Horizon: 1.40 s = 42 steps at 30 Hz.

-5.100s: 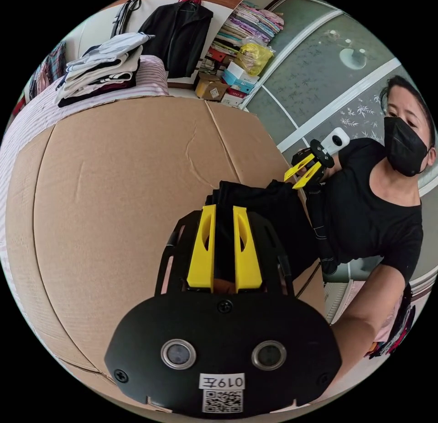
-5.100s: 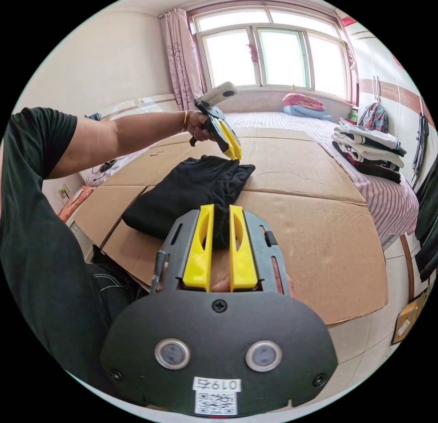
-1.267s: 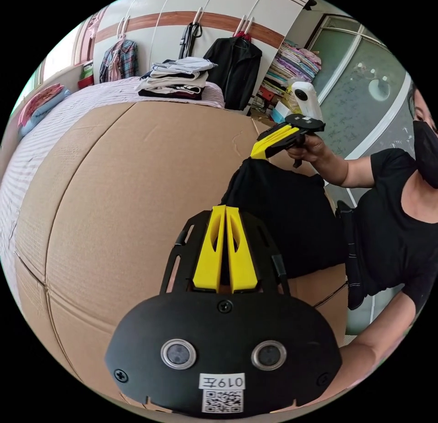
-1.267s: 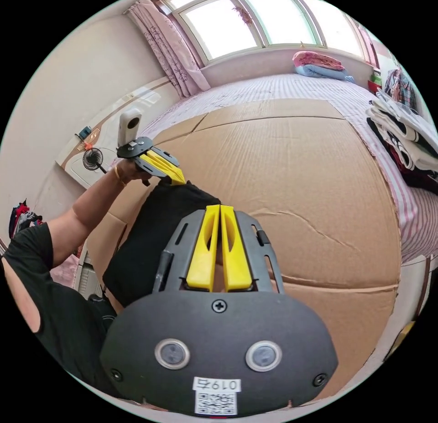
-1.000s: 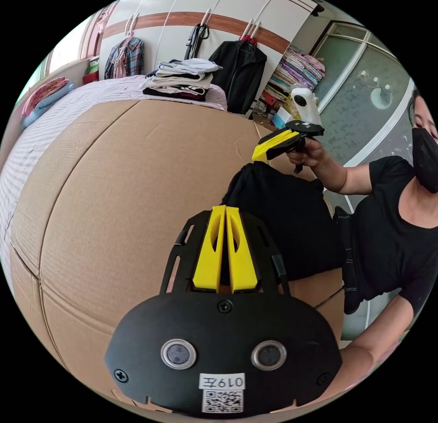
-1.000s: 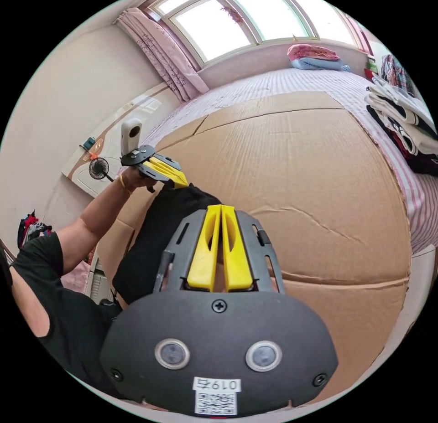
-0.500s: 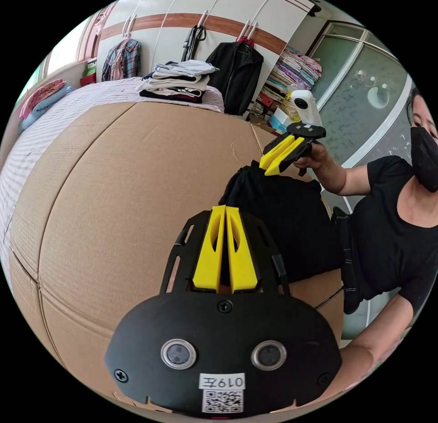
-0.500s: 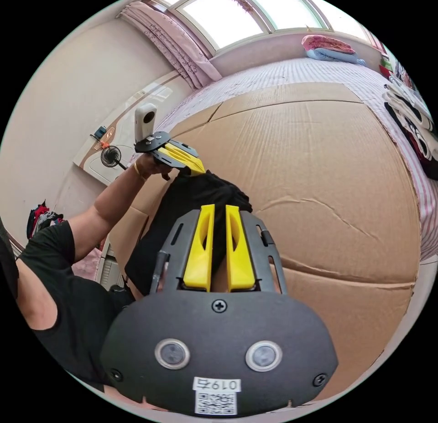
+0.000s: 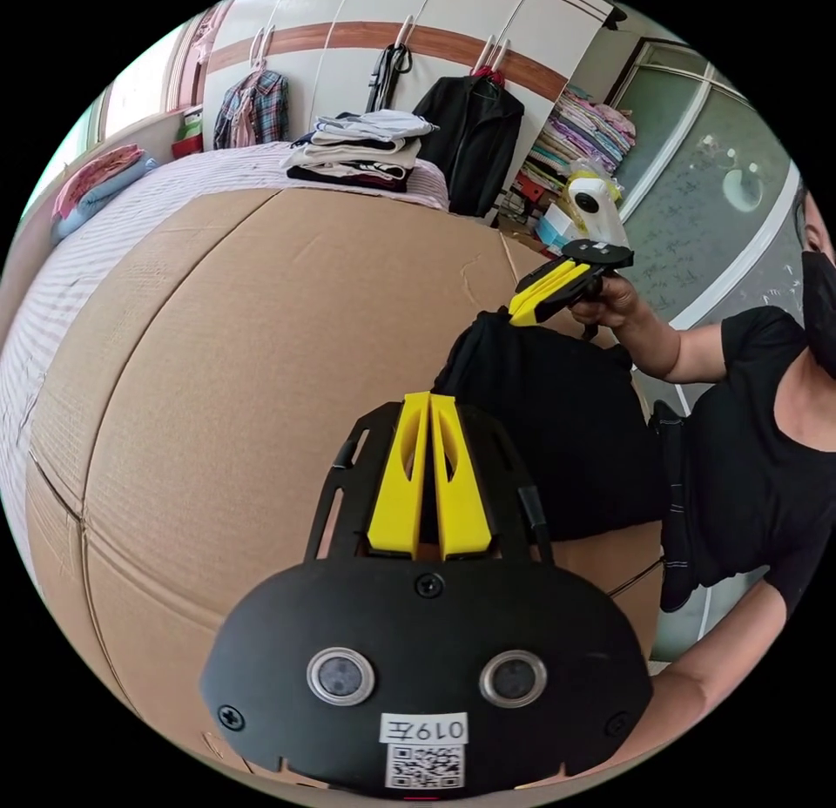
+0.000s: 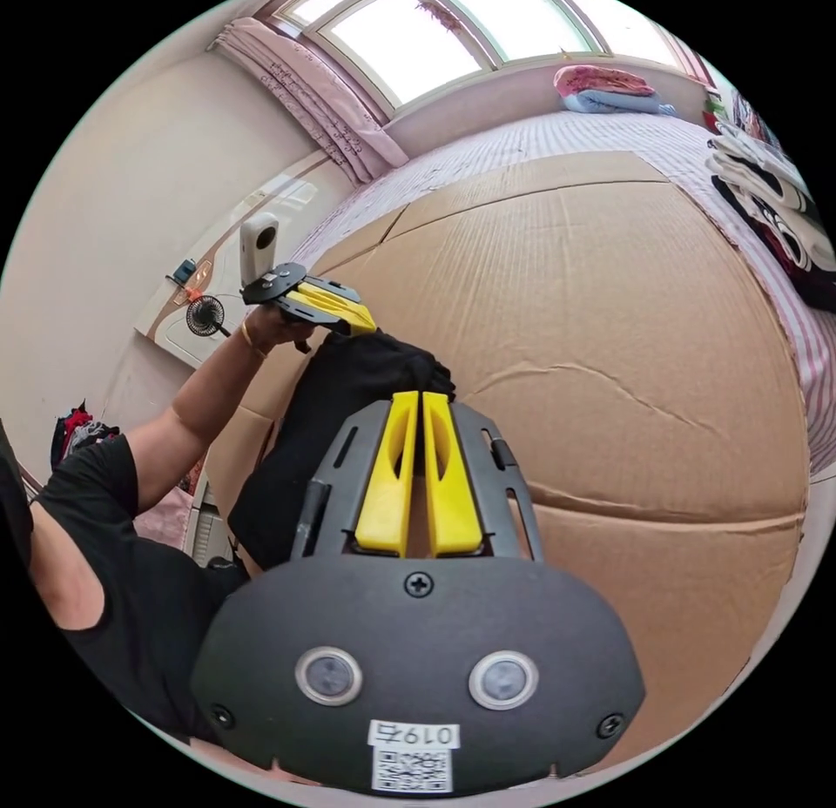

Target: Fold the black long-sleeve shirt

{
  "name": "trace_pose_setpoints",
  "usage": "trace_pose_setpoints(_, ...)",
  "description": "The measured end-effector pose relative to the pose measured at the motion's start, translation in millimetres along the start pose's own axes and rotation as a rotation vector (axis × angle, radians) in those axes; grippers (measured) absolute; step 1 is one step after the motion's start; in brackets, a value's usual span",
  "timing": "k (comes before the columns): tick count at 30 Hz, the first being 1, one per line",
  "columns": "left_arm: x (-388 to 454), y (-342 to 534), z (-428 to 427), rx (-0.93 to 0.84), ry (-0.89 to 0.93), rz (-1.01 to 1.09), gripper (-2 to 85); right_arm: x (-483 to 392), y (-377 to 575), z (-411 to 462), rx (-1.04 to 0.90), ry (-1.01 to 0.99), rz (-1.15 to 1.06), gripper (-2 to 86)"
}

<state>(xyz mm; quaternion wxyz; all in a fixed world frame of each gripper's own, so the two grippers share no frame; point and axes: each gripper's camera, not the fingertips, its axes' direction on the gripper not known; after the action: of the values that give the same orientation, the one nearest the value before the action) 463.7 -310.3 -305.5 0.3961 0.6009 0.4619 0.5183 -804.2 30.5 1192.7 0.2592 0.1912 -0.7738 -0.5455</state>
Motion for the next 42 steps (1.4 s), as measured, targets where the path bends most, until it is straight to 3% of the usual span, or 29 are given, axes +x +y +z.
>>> trace_pose_setpoints(9, -5.3, -8.4, -14.3, 0.072, 0.154, -0.002, 5.6, 21.3, 12.2, -6.7, 0.007, -0.092, 0.038, -0.6)
trace_pose_setpoints(16, 3.4, -31.7, 14.3, -0.094, 0.084, 0.059, 3.9, 14.7, 22.2, -17.0, 0.028, -0.072, 0.003, -0.7)
trace_pose_setpoints(27, -6.2, -40.2, 20.4, -0.071, 0.083, 0.007, 1.0, 36.3, 37.8, -19.4, -0.002, -0.059, 0.050, -0.7)
trace_pose_setpoints(42, -1.1, -62.2, 36.6, -0.133, 0.085, 0.008, 1.2, 81.1, 68.0, -49.9, 0.006, -0.329, 0.111, 5.1)
